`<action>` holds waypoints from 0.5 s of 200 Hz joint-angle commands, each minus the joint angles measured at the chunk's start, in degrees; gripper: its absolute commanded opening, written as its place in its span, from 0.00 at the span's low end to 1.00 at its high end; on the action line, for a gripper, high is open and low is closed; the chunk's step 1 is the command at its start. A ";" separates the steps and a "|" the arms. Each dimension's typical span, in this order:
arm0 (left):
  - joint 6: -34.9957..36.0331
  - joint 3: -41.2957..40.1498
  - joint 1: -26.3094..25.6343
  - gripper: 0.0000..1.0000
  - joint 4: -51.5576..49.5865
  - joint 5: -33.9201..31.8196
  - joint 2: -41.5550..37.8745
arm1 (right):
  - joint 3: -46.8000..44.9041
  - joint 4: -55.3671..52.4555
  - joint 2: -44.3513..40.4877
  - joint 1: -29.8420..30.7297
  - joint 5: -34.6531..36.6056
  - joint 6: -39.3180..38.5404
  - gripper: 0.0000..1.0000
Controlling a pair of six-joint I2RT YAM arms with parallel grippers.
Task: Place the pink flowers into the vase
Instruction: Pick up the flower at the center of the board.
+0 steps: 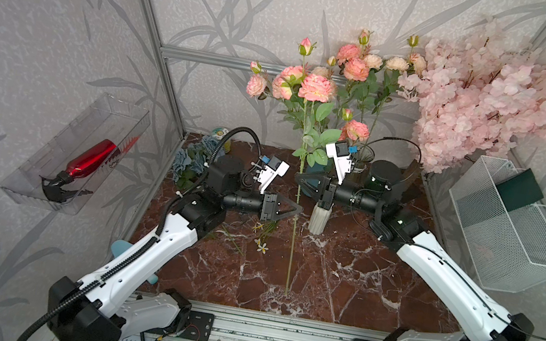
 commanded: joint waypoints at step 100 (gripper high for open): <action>5.15 2.82 -0.01 0.00 -5.45 -1.08 -3.38 | -3.98 5.96 -3.86 -2.39 -11.13 4.11 0.36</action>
